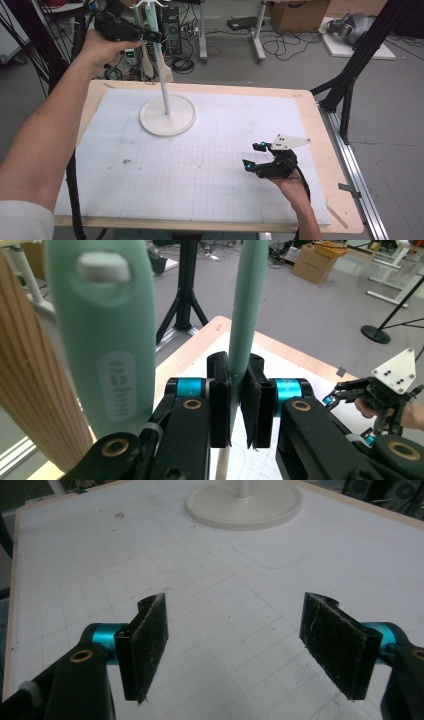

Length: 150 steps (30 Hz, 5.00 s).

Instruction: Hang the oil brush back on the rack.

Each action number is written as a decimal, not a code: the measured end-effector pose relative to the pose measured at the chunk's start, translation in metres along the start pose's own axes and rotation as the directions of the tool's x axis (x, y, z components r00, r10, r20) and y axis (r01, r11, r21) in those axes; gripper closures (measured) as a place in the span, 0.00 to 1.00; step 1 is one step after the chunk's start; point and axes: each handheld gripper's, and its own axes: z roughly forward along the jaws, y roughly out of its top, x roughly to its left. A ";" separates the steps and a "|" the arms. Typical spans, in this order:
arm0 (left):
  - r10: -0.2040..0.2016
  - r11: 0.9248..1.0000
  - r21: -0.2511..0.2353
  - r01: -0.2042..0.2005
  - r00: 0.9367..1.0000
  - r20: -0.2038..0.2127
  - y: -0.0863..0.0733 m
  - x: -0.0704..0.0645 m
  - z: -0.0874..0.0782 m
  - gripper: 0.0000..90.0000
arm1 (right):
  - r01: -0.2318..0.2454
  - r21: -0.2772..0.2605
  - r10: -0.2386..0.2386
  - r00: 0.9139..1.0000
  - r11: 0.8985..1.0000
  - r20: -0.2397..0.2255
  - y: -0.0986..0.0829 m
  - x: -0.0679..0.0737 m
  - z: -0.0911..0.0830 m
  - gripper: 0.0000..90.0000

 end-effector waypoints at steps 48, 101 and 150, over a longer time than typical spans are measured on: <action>0.088 0.996 0.031 -0.084 0.981 -0.172 -0.024 -0.040 -0.016 0.61 | -0.008 -0.040 0.008 1.000 0.999 -0.005 0.007 -0.012 -0.010 0.30; 0.039 0.999 0.006 -0.038 0.980 -0.196 -0.129 -0.065 -0.042 0.30 | -0.043 -0.035 0.046 0.995 0.998 0.083 0.003 -0.014 -0.008 0.19; 0.028 1.000 0.022 -0.023 0.961 -0.274 -0.208 -0.082 -0.019 0.05 | -0.062 -0.045 0.066 0.992 0.997 0.104 0.003 -0.016 -0.010 0.16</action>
